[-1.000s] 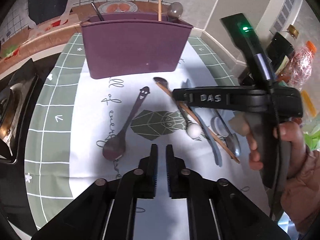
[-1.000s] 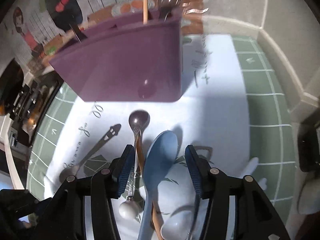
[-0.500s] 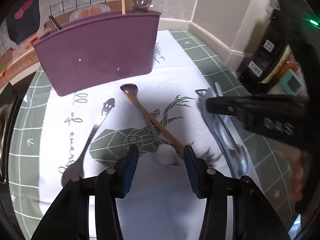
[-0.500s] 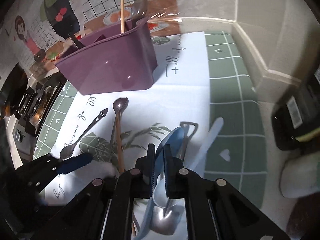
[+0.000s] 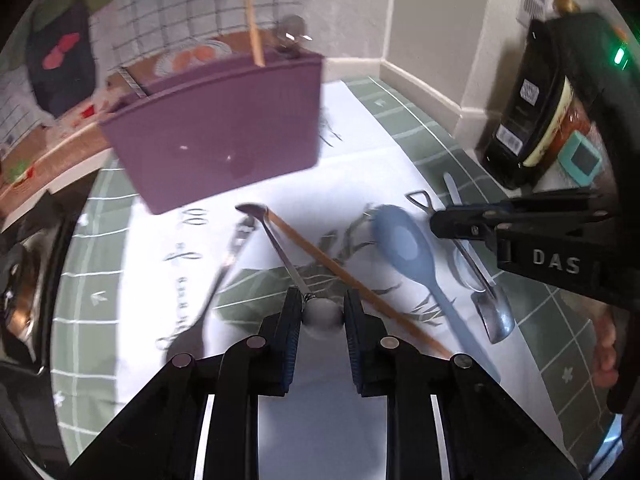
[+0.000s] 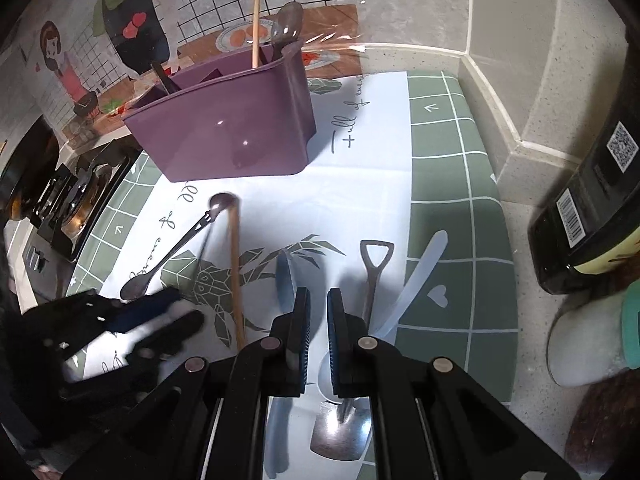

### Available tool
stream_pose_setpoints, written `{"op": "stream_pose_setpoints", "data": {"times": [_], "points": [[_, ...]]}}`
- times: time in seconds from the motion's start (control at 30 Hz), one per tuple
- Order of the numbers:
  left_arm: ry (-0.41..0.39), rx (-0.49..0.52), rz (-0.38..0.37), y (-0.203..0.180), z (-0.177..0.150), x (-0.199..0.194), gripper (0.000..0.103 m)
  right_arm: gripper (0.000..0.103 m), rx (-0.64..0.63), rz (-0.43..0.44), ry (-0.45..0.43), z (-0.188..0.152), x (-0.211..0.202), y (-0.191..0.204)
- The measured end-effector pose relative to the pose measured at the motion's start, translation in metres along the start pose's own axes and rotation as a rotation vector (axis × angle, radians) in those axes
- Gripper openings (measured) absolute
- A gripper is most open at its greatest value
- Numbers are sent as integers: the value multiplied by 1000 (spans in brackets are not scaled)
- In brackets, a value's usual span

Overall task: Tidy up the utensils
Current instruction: 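Grasp the white-ball spoon with the left tool while the right tool grasps the blue plastic spoon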

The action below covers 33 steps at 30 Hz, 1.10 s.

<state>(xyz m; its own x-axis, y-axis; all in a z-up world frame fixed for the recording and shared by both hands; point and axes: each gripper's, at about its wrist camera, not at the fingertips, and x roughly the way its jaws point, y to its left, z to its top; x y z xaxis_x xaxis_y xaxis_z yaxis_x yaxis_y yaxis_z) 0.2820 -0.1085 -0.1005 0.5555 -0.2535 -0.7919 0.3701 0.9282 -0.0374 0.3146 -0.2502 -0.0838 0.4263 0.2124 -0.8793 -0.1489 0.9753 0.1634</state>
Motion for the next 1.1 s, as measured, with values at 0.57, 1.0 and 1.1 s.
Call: {"op": "stream_pose_setpoints", "data": {"times": [0.57, 1.0, 1.1], "points": [[-113, -138, 30, 66, -15, -68, 22, 30, -42, 60, 26, -9, 0, 7], [-134, -186, 28, 82, -12, -80, 22, 45, -137, -75, 35, 8, 33, 37], [-138, -188, 28, 83, -12, -84, 22, 42, -143, -97, 49, 9, 41, 40]]}}
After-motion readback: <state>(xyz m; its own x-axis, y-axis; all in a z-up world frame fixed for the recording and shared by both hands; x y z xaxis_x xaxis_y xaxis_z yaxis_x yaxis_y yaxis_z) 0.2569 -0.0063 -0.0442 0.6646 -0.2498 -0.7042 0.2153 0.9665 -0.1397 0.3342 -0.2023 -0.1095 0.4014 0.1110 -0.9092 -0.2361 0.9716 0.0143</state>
